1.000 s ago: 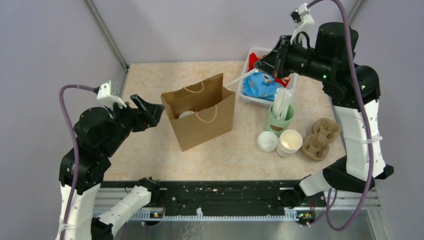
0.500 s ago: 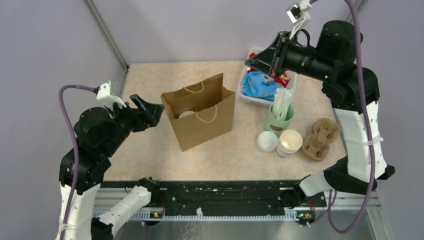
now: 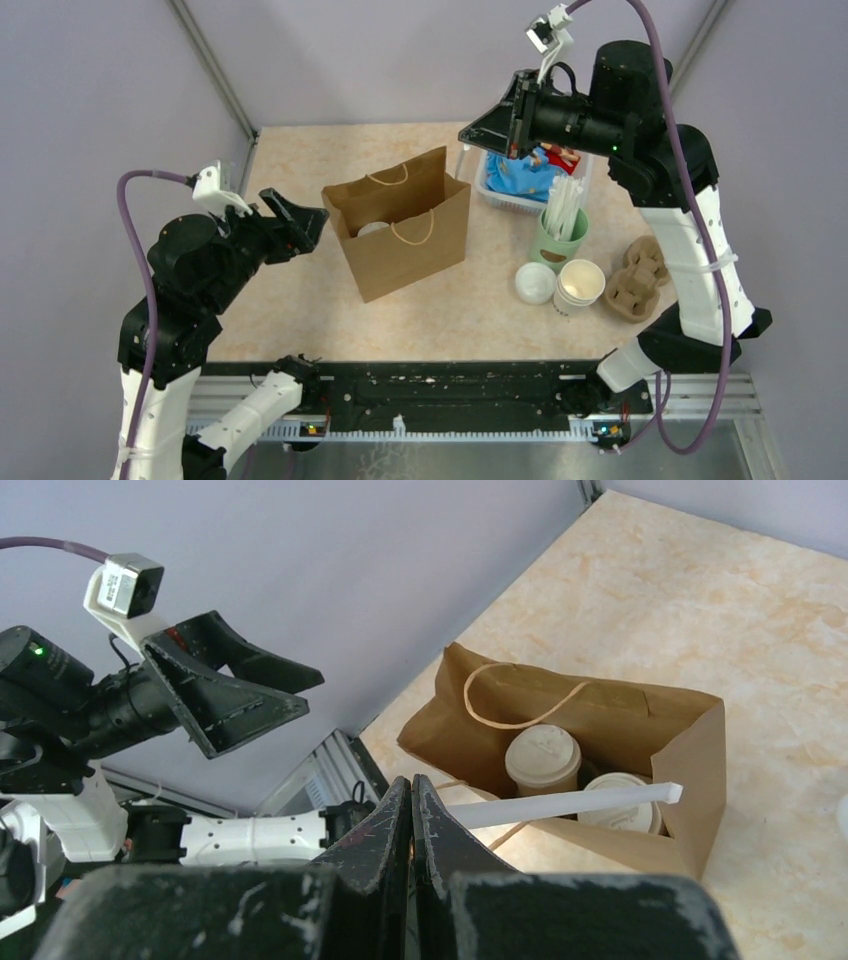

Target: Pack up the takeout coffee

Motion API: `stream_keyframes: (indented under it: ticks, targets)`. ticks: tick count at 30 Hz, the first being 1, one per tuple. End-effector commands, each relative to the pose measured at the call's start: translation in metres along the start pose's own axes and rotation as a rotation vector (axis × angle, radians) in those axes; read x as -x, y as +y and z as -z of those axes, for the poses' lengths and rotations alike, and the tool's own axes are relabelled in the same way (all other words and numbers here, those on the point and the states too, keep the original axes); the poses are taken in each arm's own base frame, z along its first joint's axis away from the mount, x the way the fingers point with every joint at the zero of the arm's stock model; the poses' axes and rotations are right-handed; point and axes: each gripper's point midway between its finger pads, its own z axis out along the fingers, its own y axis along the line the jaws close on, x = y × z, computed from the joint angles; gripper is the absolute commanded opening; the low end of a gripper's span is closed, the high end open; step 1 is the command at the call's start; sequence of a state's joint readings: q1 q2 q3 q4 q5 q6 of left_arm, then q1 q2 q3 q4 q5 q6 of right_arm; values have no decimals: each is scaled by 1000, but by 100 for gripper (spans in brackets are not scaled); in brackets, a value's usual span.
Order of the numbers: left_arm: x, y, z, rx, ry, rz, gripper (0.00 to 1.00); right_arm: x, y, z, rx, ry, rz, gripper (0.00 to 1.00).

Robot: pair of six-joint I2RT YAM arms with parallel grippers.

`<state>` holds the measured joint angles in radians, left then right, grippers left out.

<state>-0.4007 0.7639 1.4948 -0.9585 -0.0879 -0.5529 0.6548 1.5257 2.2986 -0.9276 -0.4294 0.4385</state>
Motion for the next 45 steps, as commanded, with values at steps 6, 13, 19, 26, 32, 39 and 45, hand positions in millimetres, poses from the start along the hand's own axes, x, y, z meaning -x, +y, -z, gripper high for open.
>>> stream_keyframes:
  ticks: [6,13,19,26,32,39,45]
  targets:
    - [9,-3,1,-5,-34,19,82,34,42,23,117,-119,46,0]
    - [7,-4,1,-11,-28,15,82,18,29,17,91,-86,30,0]
    - [10,-4,6,-12,-38,11,82,6,14,-3,55,-54,28,0]
    - [11,0,13,0,-50,17,82,-15,-19,-13,-133,39,57,0]
    - [9,-1,13,-8,-47,13,82,-53,-47,-34,-287,143,85,17]
    - [8,-1,11,-12,-43,2,82,-57,-83,10,-539,143,105,47]
    - [5,-3,7,-26,-31,-3,82,-132,-157,84,-858,377,143,52]
